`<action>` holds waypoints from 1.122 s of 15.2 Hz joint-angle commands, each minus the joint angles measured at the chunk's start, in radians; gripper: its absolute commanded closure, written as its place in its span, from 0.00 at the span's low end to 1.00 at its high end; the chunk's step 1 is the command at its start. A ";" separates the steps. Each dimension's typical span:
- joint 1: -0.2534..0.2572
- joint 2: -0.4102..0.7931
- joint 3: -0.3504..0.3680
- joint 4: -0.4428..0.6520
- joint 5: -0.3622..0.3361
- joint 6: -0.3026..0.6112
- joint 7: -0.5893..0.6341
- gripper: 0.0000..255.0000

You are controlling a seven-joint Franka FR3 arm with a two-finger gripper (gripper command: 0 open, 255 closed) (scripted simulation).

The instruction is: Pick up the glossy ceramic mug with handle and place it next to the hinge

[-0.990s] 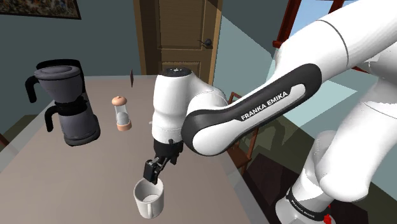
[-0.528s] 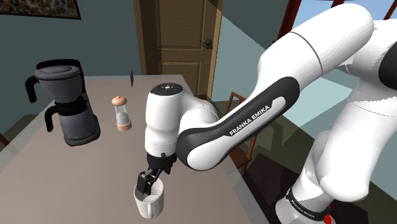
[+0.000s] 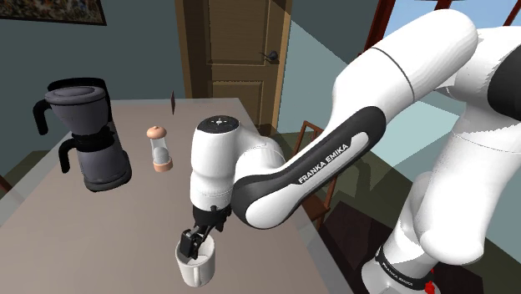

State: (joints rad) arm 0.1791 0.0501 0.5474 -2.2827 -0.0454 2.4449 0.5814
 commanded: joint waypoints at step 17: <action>-0.003 -0.056 0.001 0.032 0.045 -0.079 -0.032 1.00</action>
State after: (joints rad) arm 0.1753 0.0008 0.5479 -2.2589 -0.0052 2.3796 0.5508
